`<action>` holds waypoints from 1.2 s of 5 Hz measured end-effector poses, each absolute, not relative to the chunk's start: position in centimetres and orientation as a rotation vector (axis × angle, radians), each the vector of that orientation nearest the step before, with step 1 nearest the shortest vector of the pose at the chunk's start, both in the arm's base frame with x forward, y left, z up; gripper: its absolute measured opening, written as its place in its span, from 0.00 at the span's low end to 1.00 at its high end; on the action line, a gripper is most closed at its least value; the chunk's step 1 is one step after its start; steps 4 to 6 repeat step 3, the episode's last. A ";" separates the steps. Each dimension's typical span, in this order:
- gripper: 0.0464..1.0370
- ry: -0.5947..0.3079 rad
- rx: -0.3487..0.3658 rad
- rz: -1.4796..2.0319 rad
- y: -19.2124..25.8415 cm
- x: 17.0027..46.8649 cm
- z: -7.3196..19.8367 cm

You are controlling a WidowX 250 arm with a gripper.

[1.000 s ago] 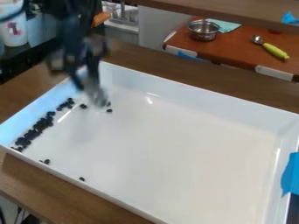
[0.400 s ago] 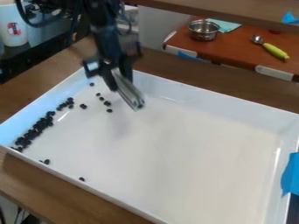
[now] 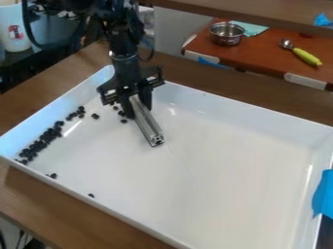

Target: Sweep into pile

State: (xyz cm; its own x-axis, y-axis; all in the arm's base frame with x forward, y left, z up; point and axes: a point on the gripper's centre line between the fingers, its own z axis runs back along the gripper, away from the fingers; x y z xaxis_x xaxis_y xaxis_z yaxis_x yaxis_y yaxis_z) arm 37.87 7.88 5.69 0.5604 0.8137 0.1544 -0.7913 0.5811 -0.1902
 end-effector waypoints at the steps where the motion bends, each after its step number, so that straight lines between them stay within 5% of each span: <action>1: 0.33 -0.220 -0.121 0.950 9.0 37.2 5.6; 3: 0.33 -0.172 -0.148 0.938 13.6 32.9 5.8; 6: 0.33 -0.172 -0.148 0.938 13.6 32.9 5.8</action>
